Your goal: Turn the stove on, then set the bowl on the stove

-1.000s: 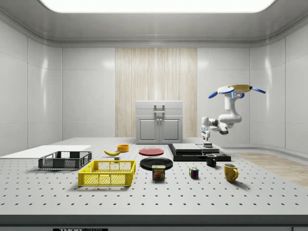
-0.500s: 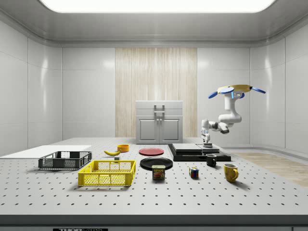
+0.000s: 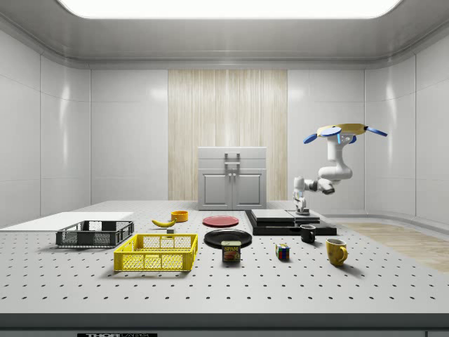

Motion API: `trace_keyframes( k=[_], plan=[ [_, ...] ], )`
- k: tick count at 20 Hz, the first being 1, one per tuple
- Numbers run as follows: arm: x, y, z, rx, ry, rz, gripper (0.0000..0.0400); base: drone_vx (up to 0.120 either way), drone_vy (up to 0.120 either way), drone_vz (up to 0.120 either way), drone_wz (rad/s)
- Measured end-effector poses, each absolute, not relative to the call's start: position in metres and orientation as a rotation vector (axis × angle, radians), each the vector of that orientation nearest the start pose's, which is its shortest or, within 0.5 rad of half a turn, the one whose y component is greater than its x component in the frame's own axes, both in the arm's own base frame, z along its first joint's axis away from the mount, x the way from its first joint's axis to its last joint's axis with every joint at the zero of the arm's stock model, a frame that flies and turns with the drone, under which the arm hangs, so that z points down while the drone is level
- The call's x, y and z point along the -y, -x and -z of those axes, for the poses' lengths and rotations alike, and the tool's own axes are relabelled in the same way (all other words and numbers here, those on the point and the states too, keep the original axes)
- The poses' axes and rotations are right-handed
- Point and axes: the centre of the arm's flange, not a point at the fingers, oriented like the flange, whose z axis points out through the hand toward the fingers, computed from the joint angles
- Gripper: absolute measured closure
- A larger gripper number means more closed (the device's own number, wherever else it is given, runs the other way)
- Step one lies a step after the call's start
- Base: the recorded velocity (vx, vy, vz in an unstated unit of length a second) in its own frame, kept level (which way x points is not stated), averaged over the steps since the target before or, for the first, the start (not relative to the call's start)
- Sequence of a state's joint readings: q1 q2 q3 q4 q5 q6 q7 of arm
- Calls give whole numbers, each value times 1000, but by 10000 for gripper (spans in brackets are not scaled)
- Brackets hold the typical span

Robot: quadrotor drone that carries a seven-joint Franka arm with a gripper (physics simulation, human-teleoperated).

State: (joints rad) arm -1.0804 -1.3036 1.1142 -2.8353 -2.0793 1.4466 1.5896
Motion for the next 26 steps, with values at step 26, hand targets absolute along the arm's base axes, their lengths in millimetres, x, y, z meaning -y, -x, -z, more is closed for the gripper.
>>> trace_keyframes(
  k=[26],
  plan=[
    [53, -307, -546, -39, 73, -873, 0, 0, 0, 0, 0]
  ],
)
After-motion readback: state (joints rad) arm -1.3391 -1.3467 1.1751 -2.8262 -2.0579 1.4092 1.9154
